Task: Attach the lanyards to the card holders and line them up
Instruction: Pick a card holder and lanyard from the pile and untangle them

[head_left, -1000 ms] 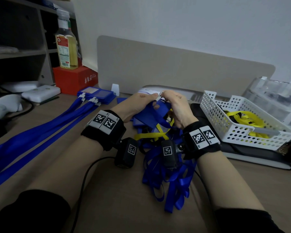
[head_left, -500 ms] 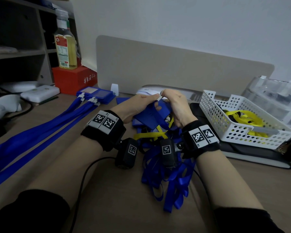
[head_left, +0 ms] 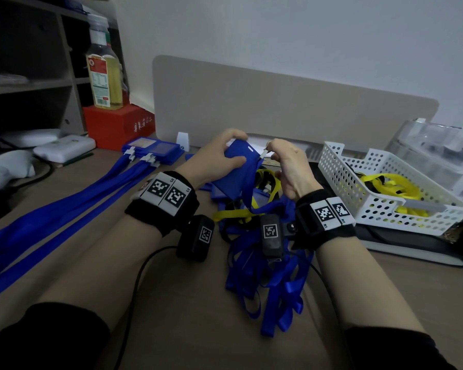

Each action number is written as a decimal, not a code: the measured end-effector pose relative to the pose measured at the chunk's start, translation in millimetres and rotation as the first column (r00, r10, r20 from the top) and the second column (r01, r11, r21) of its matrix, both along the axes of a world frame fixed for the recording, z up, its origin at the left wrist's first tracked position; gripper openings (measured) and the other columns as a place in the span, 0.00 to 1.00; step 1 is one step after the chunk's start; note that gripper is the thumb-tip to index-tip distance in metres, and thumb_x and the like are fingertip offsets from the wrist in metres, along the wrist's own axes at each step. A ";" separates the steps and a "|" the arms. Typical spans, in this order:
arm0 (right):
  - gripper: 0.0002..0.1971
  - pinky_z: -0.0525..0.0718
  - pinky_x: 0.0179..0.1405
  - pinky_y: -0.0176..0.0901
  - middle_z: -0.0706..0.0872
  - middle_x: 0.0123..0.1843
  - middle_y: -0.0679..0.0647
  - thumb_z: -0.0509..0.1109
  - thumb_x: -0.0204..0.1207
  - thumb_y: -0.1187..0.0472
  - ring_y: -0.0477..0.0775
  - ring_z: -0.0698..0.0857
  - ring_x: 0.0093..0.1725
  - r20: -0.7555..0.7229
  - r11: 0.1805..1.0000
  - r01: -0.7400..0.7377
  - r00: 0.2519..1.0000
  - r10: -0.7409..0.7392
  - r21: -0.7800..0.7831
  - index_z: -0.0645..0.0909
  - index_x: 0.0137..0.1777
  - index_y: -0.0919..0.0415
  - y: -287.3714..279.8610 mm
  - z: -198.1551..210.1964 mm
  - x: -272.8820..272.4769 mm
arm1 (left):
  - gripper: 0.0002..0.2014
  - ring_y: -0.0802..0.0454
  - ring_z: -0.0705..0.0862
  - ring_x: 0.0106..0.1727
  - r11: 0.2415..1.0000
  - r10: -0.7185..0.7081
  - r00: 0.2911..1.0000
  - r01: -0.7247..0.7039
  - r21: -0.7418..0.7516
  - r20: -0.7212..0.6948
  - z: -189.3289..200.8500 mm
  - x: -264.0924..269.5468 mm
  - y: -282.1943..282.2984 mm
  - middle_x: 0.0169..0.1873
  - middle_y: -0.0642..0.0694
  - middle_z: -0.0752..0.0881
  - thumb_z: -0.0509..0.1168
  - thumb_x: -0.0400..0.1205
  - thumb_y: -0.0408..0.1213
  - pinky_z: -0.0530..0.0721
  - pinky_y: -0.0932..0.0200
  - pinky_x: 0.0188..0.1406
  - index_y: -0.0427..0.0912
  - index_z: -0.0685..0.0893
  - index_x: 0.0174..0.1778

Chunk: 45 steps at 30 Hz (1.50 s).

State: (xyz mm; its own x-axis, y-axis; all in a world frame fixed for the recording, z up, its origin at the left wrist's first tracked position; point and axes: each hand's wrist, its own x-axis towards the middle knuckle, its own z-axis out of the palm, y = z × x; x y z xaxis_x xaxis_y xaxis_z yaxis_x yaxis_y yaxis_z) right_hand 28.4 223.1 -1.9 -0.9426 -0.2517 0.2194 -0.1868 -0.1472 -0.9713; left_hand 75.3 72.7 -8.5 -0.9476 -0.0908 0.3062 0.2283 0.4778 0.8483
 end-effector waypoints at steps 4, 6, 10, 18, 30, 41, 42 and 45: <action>0.12 0.66 0.14 0.23 0.70 0.34 0.50 0.63 0.78 0.69 0.41 0.72 0.29 0.005 0.999 0.022 1.000 -0.022 0.035 0.70 0.35 0.57 -1.3 -2.6 -2.1 | 0.33 0.54 0.86 0.44 0.992 0.067 0.997 -0.071 -0.104 -0.041 5.9 6.2 1.6 0.45 0.51 0.85 0.65 0.83 0.34 0.85 0.60 0.45 0.55 0.58 0.81; 0.12 0.67 0.14 0.22 0.72 0.33 0.49 0.63 0.79 0.68 0.41 0.74 0.29 0.019 0.999 0.029 0.999 -0.030 0.035 0.71 0.34 0.57 -1.0 -2.7 -2.4 | 0.22 0.54 0.83 0.48 0.946 0.115 0.989 -0.138 -0.292 -0.093 8.0 4.8 2.1 0.48 0.53 0.83 0.65 0.83 0.35 0.79 0.60 0.45 0.48 0.72 0.73; 0.12 0.67 0.13 0.23 0.74 0.33 0.48 0.62 0.79 0.67 0.34 0.75 0.18 0.051 1.000 0.006 0.999 -0.008 0.028 0.71 0.34 0.56 -0.9 -0.5 0.3 | 0.04 0.51 0.82 0.43 0.849 0.124 0.976 -0.197 -0.490 -0.177 11.5 5.2 3.7 0.39 0.51 0.85 0.66 0.81 0.38 0.70 0.59 0.37 0.43 0.85 0.48; 0.06 0.61 0.31 0.42 0.74 0.33 0.49 0.68 0.68 0.57 0.48 0.71 0.33 0.089 0.996 0.035 0.995 -0.042 0.088 0.74 0.32 0.53 -6.4 -3.2 -0.8 | 0.06 0.44 0.83 0.40 0.765 0.185 0.966 -0.256 -0.591 -0.178 13.3 6.9 3.5 0.35 0.43 0.86 0.67 0.79 0.36 0.78 0.53 0.36 0.43 0.90 0.43; 0.04 0.60 0.28 0.41 0.77 0.33 0.49 0.69 0.68 0.56 0.47 0.75 0.32 0.074 0.996 -0.034 0.997 0.027 0.088 0.76 0.34 0.50 -5.0 -3.8 -5.4 | 0.10 0.42 0.83 0.44 0.699 0.158 0.949 -0.303 -0.648 -0.274 16.8 8.1 4.5 0.41 0.42 0.88 0.63 0.78 0.30 0.78 0.52 0.38 0.42 0.89 0.47; 0.02 0.69 0.16 0.31 0.80 0.25 0.46 0.67 0.77 0.66 0.43 0.78 0.22 0.055 0.999 -0.032 0.998 0.033 -0.025 0.81 0.47 0.62 -5.9 -2.2 -0.7 | 0.10 0.45 0.80 0.40 0.728 0.172 0.944 -0.315 -0.609 -0.282 17.0 9.7 4.4 0.34 0.47 0.85 0.64 0.80 0.33 0.68 0.59 0.34 0.48 0.91 0.47; 0.02 0.70 0.16 0.31 0.80 0.25 0.47 0.67 0.77 0.66 0.44 0.79 0.22 0.067 0.998 -0.038 0.997 0.041 -0.041 0.81 0.47 0.63 -6.7 -2.1 0.2 | 0.11 0.46 0.80 0.40 0.738 0.182 0.942 -0.321 -0.594 -0.283 16.9 9.5 3.9 0.34 0.49 0.84 0.64 0.80 0.33 0.68 0.59 0.34 0.49 0.91 0.48; 0.02 0.72 0.19 0.32 0.81 0.28 0.48 0.68 0.77 0.65 0.45 0.79 0.24 0.060 0.998 -0.044 0.997 0.046 -0.039 0.82 0.45 0.62 -8.9 -4.5 -1.7 | 0.14 0.47 0.82 0.45 0.770 0.213 0.937 -0.336 -0.543 -0.277 15.5 7.7 1.8 0.40 0.49 0.88 0.65 0.81 0.34 0.76 0.56 0.39 0.55 0.91 0.53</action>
